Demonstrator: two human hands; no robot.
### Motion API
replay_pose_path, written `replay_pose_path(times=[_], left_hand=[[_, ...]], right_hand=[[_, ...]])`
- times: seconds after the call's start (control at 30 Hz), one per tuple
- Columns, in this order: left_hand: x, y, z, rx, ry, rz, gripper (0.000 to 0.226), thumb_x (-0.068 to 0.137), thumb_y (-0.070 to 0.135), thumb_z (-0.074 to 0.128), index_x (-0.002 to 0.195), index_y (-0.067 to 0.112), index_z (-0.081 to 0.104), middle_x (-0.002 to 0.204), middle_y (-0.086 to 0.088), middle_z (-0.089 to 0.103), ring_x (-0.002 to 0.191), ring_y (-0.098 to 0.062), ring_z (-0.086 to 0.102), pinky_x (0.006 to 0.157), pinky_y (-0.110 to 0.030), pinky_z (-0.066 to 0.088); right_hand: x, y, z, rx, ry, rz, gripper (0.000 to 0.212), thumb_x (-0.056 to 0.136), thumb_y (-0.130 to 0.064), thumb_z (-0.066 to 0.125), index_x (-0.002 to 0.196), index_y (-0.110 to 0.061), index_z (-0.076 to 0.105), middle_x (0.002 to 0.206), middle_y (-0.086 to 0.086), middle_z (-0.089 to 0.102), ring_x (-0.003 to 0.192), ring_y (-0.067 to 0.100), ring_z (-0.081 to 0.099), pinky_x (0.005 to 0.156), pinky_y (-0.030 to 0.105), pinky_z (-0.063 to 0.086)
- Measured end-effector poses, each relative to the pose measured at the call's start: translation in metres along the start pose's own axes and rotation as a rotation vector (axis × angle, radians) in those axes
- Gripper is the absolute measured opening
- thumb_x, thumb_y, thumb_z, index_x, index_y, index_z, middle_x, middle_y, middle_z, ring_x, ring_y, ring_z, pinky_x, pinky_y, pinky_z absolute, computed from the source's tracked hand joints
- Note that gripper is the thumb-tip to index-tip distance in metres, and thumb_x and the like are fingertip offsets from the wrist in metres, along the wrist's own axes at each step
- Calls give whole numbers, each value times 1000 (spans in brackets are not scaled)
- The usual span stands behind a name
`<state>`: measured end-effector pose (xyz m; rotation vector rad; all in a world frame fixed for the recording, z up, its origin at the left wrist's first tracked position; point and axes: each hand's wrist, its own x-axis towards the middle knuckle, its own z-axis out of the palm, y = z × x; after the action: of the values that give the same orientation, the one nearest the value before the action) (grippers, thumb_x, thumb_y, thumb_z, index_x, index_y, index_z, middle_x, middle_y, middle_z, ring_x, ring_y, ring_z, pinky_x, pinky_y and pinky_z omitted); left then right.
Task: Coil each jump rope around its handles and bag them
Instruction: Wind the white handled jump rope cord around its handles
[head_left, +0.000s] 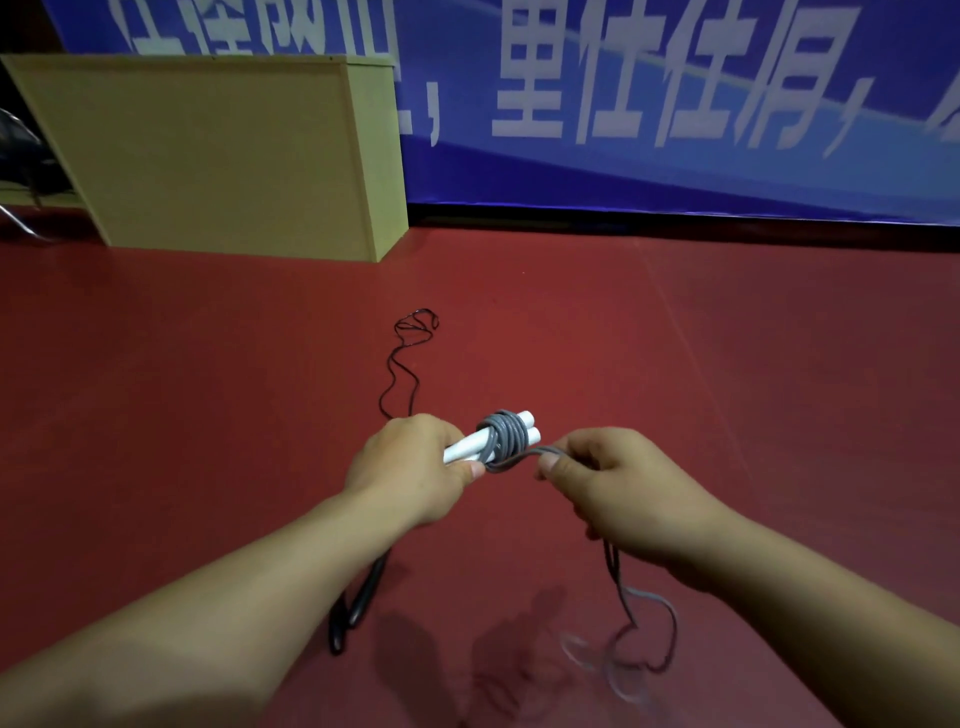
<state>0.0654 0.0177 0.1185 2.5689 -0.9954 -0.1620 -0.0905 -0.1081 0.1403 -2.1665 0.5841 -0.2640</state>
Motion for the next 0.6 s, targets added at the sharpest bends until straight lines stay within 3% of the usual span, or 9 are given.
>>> replay_pose_path(times=[0.1,0.17,0.33,0.5,0.6], left_hand=[[-2,5,-1,87,-68,34,19,83,51,67,86,32,68,73,8,61,79,-23,63,63,-28,43],[-5,9,-2,132,-117,83,20,84,52,65,80,33,64,71,9,59,77,-22,61,62,-28,40],[-10,15,-6,182,-212,250,16,85,51,64,93,37,66,78,9,63,79,-19,60,64,-29,42],[-12,11,-5,28,-377,395,7,87,41,65,83,39,60,76,11,67,76,-13,63,72,-37,54],[-13,11,-1,-67,-422,429,3,88,37,65,91,36,64,77,12,68,75,-12,63,73,-36,54]], right_hand=[[1,3,-3,-63,74,-23,31,95,-30,54,88,-3,67,53,-8,37,48,7,30,50,27,28],[3,6,-6,-88,112,-29,26,95,-29,55,85,-10,70,48,-10,41,45,5,34,49,23,29],[5,13,-13,-117,185,-51,24,95,-27,56,82,-13,69,62,-5,54,59,12,45,59,30,36],[6,22,-19,-153,187,-115,16,92,-30,62,80,-25,72,59,-8,59,56,3,46,59,24,41],[10,32,-26,-118,208,-97,16,86,-36,70,78,-23,74,64,-10,67,57,-2,50,60,22,43]])
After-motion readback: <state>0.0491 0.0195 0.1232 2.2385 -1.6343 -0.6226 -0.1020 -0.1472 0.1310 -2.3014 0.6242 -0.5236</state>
